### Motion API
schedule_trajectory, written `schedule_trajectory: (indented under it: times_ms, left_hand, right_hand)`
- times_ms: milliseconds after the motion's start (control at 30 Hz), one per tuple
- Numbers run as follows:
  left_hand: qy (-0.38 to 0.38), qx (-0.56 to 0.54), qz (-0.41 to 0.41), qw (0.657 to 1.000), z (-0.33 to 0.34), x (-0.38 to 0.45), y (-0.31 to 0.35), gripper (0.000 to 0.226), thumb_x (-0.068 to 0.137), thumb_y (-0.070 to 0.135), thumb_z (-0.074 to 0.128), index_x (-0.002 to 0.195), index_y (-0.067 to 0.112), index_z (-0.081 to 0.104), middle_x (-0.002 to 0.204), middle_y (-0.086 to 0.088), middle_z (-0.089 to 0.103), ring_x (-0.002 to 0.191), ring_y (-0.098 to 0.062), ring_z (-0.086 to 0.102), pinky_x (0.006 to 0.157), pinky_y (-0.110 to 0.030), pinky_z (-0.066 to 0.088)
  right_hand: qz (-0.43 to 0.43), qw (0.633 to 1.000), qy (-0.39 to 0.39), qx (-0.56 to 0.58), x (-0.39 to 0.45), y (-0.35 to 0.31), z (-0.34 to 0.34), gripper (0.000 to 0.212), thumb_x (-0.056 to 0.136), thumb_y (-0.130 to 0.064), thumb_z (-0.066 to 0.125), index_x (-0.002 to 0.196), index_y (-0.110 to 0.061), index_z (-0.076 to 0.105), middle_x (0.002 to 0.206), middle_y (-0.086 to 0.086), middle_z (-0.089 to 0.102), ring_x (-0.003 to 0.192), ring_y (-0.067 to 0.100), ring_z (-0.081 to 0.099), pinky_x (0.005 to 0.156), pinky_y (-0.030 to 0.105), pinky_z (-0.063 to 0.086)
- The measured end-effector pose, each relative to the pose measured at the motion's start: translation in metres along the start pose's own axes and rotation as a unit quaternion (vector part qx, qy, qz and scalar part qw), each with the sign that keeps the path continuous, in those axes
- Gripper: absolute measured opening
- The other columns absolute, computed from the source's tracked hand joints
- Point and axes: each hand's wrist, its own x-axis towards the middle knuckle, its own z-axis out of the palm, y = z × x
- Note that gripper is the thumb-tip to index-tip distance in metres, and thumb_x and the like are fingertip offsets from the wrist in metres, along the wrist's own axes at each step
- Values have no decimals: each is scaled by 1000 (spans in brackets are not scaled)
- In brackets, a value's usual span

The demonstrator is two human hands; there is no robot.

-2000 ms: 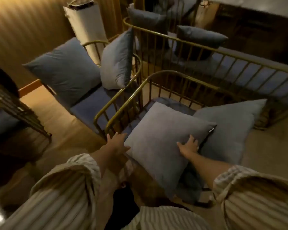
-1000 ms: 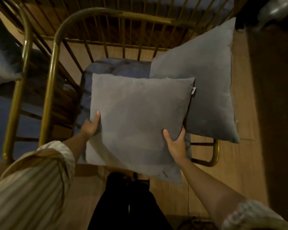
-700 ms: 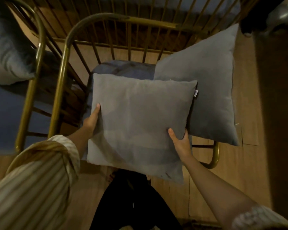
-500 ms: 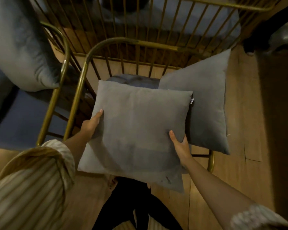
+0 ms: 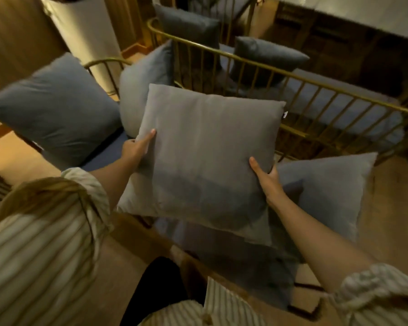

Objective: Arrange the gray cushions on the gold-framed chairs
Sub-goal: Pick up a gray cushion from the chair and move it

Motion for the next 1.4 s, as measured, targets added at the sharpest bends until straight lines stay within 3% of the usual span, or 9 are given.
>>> schedule_trajectory:
  times_ms: [167,300,467,600,733,967,1067,1233,1400]
  left_hand:
    - [40,-62,15,997,-67,45,18,97,68,68,72,139,5,47,141,-13,51,124,-35,51,104,-49,42]
    - [77,-90,22,993,-121,103,34,65,77,57,71,115,5,59,117,-8,55,91,-22,53,78,-32,44]
    - [86,-106,0,991,-199,200,45,54,81,55,69,111,12,58,109,-2,55,108,-25,49,84,-31,41]
    - [64,-82,-49,993,-254,281,53,97,70,65,72,145,10,41,148,-7,45,134,-34,42,109,-48,33]
    - [56,-52,-58,995,-282,358,51,99,72,61,73,148,12,33,149,-8,44,136,-34,41,109,-50,32]
    - [-1,-13,-92,996,-270,431,25,85,78,36,79,147,8,37,149,-10,47,135,-33,44,89,-38,40]
    - [-36,20,-108,993,-262,444,13,95,75,33,82,151,12,28,155,-10,38,140,-35,38,104,-49,42]
    - [0,22,-143,990,-251,442,15,130,58,63,82,156,17,10,161,-11,24,145,-37,29,117,-56,29]
    - [79,81,-75,991,-228,422,38,127,64,71,73,156,16,5,163,-14,15,148,-38,21,119,-56,24]
  right_hand:
    - [-43,998,-52,-16,32,-45,82,85,77,-45,78,146,-17,36,137,2,54,120,20,53,93,30,42]
    - [-63,994,-83,-31,56,-74,173,106,58,-63,81,147,-22,38,142,1,54,127,23,54,106,40,45]
    - [-70,988,-134,-42,95,-101,303,110,51,-67,82,145,-27,39,140,-4,54,124,19,55,105,39,46]
    - [-59,985,-153,-50,132,-116,403,102,59,-59,84,144,-27,40,138,-5,55,123,17,54,106,37,46]
    - [-39,985,-151,-73,174,-118,475,94,67,-49,84,146,-22,40,137,-2,56,121,16,54,104,33,45]
    - [34,982,-139,-120,219,-101,514,111,56,-56,86,147,-21,33,141,0,52,121,18,54,95,30,47]
    - [56,977,-140,-151,226,-95,515,106,64,-36,89,149,-18,27,141,0,48,129,21,49,102,35,46]
    - [37,972,-130,-191,215,-83,513,106,66,-25,90,150,-12,27,151,7,42,137,25,43,107,34,40]
    - [25,979,-107,-170,203,-88,501,101,76,-29,82,153,-12,20,155,11,36,142,28,38,111,37,39]
